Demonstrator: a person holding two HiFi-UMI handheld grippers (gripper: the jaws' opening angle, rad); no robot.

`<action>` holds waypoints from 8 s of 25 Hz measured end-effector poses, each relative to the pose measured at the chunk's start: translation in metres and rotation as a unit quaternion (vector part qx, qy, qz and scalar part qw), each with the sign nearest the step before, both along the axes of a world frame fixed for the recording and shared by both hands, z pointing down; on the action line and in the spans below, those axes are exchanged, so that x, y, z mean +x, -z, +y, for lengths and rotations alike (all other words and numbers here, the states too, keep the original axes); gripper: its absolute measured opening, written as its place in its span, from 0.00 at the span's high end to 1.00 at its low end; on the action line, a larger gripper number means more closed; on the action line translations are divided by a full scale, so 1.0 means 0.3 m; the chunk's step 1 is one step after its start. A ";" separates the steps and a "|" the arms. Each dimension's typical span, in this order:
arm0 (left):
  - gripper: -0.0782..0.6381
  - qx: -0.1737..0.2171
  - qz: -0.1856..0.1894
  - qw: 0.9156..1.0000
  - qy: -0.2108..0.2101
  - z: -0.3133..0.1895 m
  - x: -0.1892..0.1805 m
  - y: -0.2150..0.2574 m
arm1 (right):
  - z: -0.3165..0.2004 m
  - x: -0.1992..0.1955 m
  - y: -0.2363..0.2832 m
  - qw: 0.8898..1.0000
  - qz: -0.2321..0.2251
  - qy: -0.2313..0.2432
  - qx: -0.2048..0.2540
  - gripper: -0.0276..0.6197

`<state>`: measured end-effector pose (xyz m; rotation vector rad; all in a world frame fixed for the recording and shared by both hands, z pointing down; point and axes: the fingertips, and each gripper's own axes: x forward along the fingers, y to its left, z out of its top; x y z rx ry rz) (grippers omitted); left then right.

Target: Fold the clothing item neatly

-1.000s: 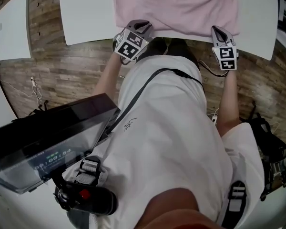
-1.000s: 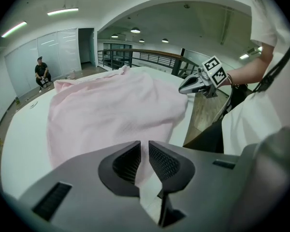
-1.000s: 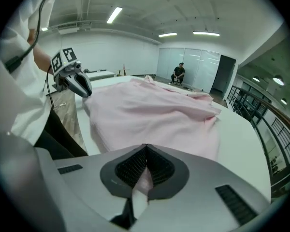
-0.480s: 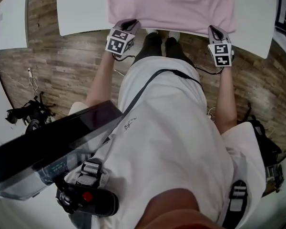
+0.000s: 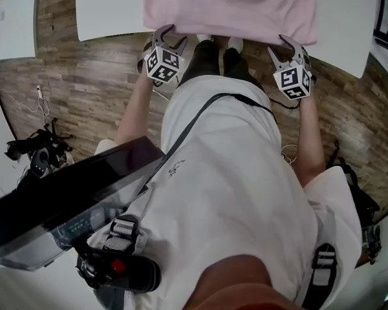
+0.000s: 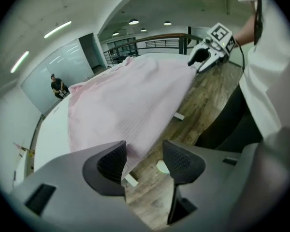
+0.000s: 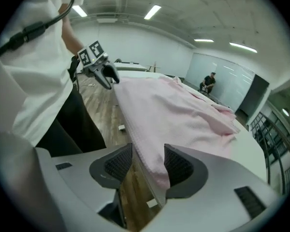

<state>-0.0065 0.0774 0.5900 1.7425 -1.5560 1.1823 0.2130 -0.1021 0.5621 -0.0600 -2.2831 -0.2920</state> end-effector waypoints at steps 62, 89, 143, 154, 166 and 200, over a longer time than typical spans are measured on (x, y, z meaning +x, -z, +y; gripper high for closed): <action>0.85 0.053 0.010 0.994 -0.096 -0.424 -0.216 0.455 | -0.390 -0.228 0.458 0.987 -0.071 -0.050 0.134 0.92; 0.82 0.026 -0.031 0.999 0.008 -0.892 -0.697 0.159 | -0.869 -0.700 0.115 0.993 -0.004 0.004 0.122 0.92; 0.89 0.079 0.090 0.990 0.075 -0.536 -0.300 0.260 | -0.329 -0.372 0.259 0.969 -0.120 -0.210 -0.044 0.95; 0.89 0.096 0.070 0.993 0.016 -0.357 -0.076 0.371 | -0.113 -0.213 0.407 0.946 -0.177 -0.266 -0.051 0.95; 0.89 0.095 0.095 0.991 0.026 -0.239 0.024 0.361 | -0.028 -0.135 0.447 0.938 -0.198 -0.278 -0.067 0.95; 0.89 0.144 0.054 0.987 0.038 0.321 0.741 0.494 | 0.646 0.402 0.566 0.946 -0.232 -0.220 -0.057 0.95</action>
